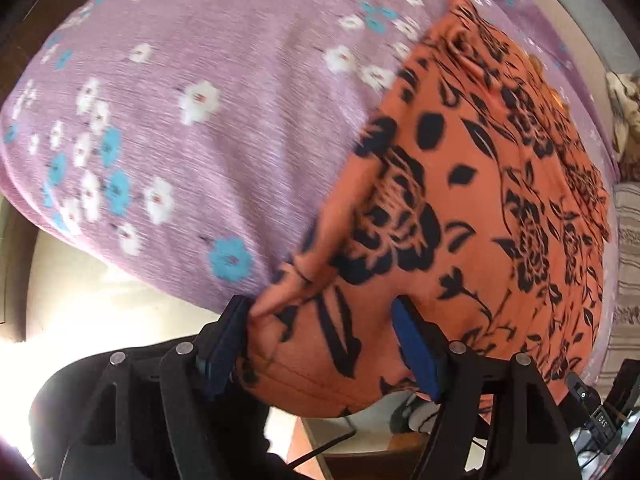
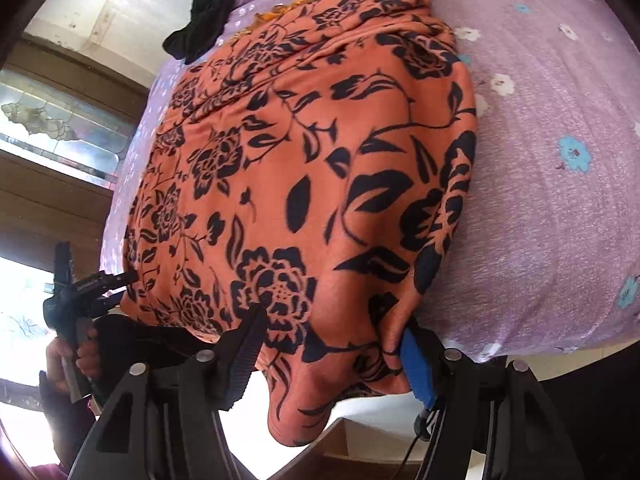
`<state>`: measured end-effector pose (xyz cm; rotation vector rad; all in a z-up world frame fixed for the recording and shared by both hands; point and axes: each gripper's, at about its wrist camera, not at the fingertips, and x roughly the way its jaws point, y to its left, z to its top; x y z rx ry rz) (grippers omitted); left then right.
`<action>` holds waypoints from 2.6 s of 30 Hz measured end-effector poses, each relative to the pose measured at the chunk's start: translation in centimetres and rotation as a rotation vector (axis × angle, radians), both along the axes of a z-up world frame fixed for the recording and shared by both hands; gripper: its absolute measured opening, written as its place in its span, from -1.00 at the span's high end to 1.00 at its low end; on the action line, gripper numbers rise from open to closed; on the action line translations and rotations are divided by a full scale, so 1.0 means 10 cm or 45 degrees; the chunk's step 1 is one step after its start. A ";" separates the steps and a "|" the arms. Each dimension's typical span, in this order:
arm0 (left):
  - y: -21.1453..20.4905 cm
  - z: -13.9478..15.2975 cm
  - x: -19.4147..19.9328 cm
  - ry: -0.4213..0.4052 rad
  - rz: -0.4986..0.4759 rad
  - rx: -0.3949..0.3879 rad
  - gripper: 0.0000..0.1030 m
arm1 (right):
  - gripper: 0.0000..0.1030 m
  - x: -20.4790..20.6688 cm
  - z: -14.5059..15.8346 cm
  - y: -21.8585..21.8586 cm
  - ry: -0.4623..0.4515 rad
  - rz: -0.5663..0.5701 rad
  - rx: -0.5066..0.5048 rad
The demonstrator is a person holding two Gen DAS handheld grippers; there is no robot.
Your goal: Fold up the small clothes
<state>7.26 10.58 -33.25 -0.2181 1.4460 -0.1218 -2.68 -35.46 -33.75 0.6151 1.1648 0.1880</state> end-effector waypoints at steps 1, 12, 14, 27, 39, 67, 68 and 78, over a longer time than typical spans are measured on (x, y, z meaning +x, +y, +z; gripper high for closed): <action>-0.01 0.01 -0.02 -0.015 -0.015 0.002 -0.33 | 0.01 -0.01 0.01 0.04 -0.027 0.025 0.011; 0.06 0.65 -0.02 -0.195 -0.144 -0.231 0.82 | 0.71 0.18 0.42 0.03 -0.212 0.046 0.101; 0.06 0.87 0.01 -0.261 -0.168 -0.282 0.82 | 0.71 0.25 0.50 -0.03 -0.252 0.027 0.155; -0.34 0.27 0.36 -0.083 -0.178 -0.047 0.49 | 0.27 0.38 0.03 0.10 0.007 0.084 0.182; -0.55 1.32 1.39 -0.380 -0.190 -0.280 0.84 | 0.68 1.29 0.94 -0.89 -0.428 -0.251 0.387; -1.13 0.45 2.44 -0.507 0.100 0.184 -0.03 | -0.19 1.65 1.19 -0.92 -0.574 -0.133 0.193; -1.14 0.43 2.45 -0.498 0.094 0.188 -0.01 | -0.19 1.69 1.10 -0.75 -0.505 -0.080 0.195; -1.11 0.37 2.53 -0.460 0.100 0.192 0.03 | 0.28 3.16 0.70 -1.23 -0.267 -0.361 -0.431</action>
